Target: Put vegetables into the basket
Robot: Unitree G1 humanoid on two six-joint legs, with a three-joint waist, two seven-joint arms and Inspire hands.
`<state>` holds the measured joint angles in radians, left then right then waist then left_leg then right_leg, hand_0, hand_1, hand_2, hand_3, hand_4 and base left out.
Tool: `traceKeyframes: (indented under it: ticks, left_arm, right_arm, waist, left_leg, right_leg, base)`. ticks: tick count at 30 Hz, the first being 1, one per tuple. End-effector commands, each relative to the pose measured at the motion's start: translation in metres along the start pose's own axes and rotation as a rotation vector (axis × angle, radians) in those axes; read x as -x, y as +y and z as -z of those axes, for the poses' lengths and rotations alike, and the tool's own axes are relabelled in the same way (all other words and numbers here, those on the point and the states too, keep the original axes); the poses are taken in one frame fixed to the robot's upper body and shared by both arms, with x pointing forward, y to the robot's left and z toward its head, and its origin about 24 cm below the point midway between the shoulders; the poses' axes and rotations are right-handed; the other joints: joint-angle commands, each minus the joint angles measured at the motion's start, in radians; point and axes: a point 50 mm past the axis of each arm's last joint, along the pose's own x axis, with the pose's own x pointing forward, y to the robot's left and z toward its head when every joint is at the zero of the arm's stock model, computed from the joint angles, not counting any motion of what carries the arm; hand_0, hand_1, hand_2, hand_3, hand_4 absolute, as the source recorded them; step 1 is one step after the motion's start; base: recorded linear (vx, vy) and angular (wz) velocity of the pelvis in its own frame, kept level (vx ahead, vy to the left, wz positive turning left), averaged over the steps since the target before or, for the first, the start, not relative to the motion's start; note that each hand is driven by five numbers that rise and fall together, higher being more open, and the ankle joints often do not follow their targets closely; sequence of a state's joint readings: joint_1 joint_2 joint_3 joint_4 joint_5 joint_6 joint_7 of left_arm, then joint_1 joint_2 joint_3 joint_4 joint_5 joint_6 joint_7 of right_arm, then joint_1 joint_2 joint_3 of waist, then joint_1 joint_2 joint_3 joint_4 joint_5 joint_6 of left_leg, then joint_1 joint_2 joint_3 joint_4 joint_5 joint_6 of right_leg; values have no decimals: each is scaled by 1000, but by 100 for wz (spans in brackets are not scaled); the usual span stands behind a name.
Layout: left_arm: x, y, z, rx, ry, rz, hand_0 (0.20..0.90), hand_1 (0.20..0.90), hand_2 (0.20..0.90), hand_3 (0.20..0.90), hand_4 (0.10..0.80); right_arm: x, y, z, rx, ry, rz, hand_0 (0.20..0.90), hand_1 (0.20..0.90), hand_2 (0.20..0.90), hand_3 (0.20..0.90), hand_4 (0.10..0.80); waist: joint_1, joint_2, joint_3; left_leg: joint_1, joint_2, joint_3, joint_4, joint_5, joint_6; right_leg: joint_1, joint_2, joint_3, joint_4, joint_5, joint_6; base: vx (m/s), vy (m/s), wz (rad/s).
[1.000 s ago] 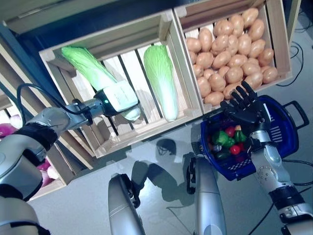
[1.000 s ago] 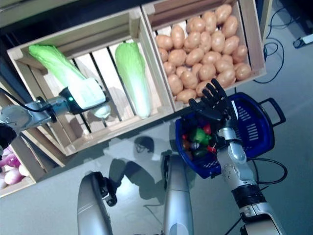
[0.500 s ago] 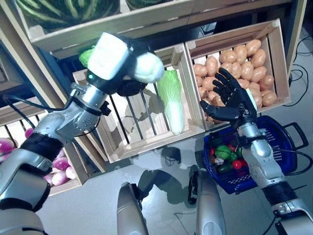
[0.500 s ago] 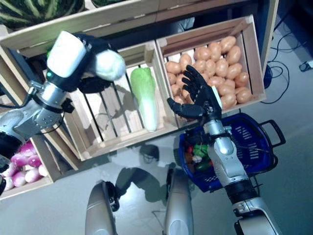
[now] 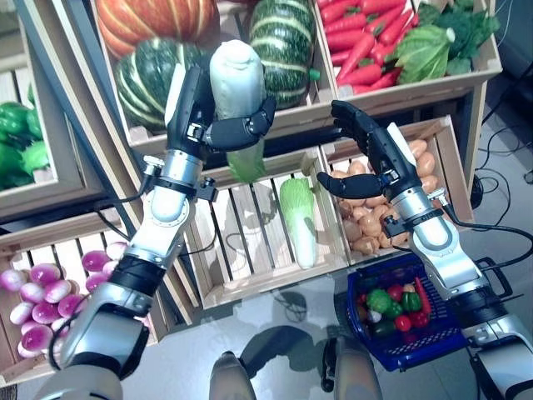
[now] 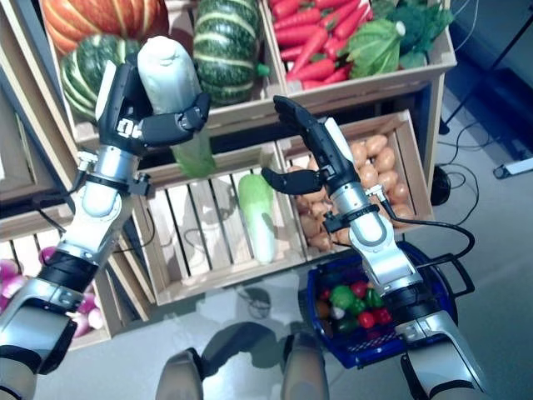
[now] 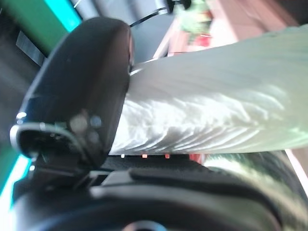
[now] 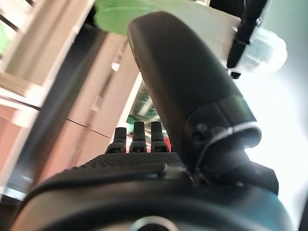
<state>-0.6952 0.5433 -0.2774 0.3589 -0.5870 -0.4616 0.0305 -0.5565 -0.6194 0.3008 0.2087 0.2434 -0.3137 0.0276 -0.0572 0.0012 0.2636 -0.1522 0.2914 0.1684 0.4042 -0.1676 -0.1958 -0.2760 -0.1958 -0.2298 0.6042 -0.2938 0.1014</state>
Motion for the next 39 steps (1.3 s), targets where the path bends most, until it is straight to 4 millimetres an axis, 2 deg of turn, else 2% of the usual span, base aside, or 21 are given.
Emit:
traceKeyframes:
  ticks: [1, 3, 4, 6, 9, 17, 21, 27, 35, 39]
  left_arm:
    - [-4, 1, -18, 193, -87, -13, 300, 300, 300, 300, 400]
    - [-4, -1, -16, 206, -76, -13, 300, 300, 300, 300, 400]
    - [-4, -4, -12, 246, -46, -12, 300, 300, 300, 300, 400]
    - [-1, -6, -4, 297, -10, -8, 300, 300, 300, 300, 400]
    - [2, -10, 6, 357, 36, -23, 300, 300, 300, 300, 400]
    - [9, -24, 27, 328, 123, 17, 300, 300, 300, 300, 400]
    - [14, -30, 31, 245, 149, 79, 300, 300, 300, 300, 400]
    - [16, -37, 36, 217, 177, 153, 300, 300, 300, 300, 400]
    - [24, -53, 49, 279, 224, 185, 300, 300, 300, 300, 400]
    - [27, -59, 53, 387, 225, 157, 300, 300, 300, 300, 400]
  right_arm:
    - [-24, 2, -23, -140, -117, -48, 900, 900, 900, 900, 800]
    - [-26, 3, -23, -192, -101, -62, 900, 900, 900, 900, 800]
    - [-28, 8, -21, -281, -80, -92, 900, 900, 900, 900, 800]
    - [-32, 14, -21, -331, -61, -127, 900, 900, 900, 900, 800]
    - [-36, 23, -20, -391, -22, -190, 900, 900, 900, 900, 800]
    - [-45, 48, -7, -534, 154, -397, 900, 900, 900, 900, 800]
    - [-44, 53, -3, -522, 238, -492, 900, 900, 900, 900, 800]
    - [-47, 61, -6, -567, 267, -592, 900, 900, 900, 900, 800]
    - [-58, 64, -7, -647, 314, -619, 900, 900, 900, 900, 800]
    - [-62, 68, -4, -694, 361, -626, 900, 900, 900, 900, 800]
  waist:
    - [9, -20, -205]
    - [7, -20, -214]
    - [6, -20, -227]
    - [5, -20, -237]
    - [6, -22, -250]
    - [7, -34, -280]
    - [6, -36, -286]
    - [10, -40, -291]
    - [17, -45, -297]
    - [21, -46, -300]
  left_leg:
    - [81, -90, 41, -141, 71, 107]
    - [100, -95, 47, -178, 90, 105]
    - [122, -109, 47, -216, 102, 104]
    - [147, -120, 48, -257, 114, 106]
    - [175, -136, 45, -310, 132, 103]
    - [225, -159, 47, -421, 170, 100]
    - [234, -169, 48, -445, 173, 107]
    - [244, -179, 44, -459, 172, 111]
    - [254, -187, 38, -461, 165, 113]
    - [256, -188, 34, -456, 163, 113]
  right_leg:
    - [184, 17, -6, -279, 133, 1]
    - [205, 32, -4, -320, 150, -1]
    - [233, 52, 0, -366, 163, -1]
    - [258, 70, 3, -401, 173, -1]
    - [286, 80, 0, -452, 195, 3]
    - [341, 85, 0, -580, 265, 13]
    - [344, 91, 7, -588, 267, 12]
    - [353, 92, 15, -603, 272, 11]
    - [367, 95, 26, -612, 274, 9]
    - [369, 94, 33, -612, 275, 8]
  base:
    - [138, -29, -6]
    - [81, -12, -3]
    - [86, -12, -6]
    - [90, -9, -4]
    - [45, -12, -2]
    - [0, 0, 0]
    - [8, 13, 3]
    - [0, 0, 0]
    - [0, 0, 0]
    - [0, 0, 0]
